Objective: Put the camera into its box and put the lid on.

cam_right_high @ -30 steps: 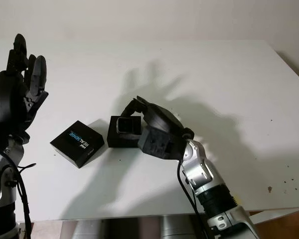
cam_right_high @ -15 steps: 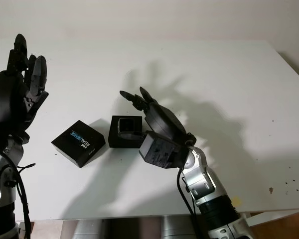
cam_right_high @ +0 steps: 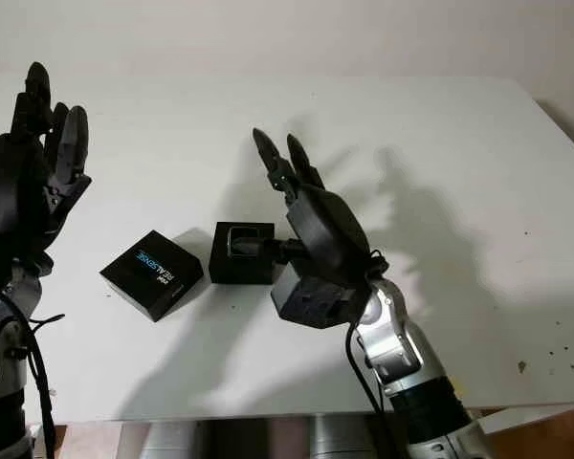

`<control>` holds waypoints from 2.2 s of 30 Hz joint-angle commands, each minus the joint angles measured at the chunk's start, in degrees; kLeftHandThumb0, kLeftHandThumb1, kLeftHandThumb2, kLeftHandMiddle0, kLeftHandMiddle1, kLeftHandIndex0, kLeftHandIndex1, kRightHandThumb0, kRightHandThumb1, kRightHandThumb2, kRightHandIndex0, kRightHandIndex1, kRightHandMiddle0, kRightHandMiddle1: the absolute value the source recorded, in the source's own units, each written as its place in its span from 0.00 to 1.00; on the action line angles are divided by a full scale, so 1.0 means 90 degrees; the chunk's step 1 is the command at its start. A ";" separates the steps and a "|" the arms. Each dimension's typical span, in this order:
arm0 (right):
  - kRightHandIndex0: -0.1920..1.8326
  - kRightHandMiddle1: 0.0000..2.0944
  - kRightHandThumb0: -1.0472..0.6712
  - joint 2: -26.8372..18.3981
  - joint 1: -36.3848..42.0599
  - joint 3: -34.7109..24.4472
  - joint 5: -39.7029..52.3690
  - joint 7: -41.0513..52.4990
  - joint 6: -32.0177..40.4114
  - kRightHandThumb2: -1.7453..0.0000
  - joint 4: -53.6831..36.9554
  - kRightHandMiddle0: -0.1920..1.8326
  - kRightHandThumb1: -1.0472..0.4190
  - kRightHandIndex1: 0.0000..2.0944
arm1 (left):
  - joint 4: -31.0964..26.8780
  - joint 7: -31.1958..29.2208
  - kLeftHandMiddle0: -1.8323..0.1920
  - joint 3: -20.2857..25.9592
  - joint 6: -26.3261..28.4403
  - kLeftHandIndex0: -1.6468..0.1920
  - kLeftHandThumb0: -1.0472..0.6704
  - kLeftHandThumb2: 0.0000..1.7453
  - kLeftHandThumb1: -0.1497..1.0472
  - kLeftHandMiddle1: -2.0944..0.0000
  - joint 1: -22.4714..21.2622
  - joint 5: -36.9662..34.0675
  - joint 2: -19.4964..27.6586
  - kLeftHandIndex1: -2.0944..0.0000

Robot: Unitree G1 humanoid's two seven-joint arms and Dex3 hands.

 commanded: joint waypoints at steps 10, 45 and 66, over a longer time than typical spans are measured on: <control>0.01 0.03 0.12 -0.0361 -0.0099 0.1001 -0.1273 0.0272 -0.0754 0.72 0.0190 0.02 0.00 0.02 | -0.0134 0.0064 1.00 -0.0026 -0.0007 1.00 0.26 0.31 1.00 1.00 0.0070 -0.0029 -0.0062 1.00; 0.02 0.03 0.11 -0.0158 -0.1162 0.1977 -0.1349 0.1904 -0.1125 0.73 0.1803 0.04 0.00 0.03 | -0.0474 0.0408 1.00 -0.0119 0.0166 1.00 0.26 0.30 1.00 1.00 0.0251 0.0073 -0.0276 1.00; 0.01 0.02 0.15 -0.0023 -0.0966 -0.0608 0.2091 0.1486 -0.0692 0.72 0.1016 0.00 0.00 0.01 | -0.0352 0.0458 1.00 -0.0008 -0.0051 1.00 0.26 0.28 1.00 1.00 0.0111 0.0020 -0.0330 1.00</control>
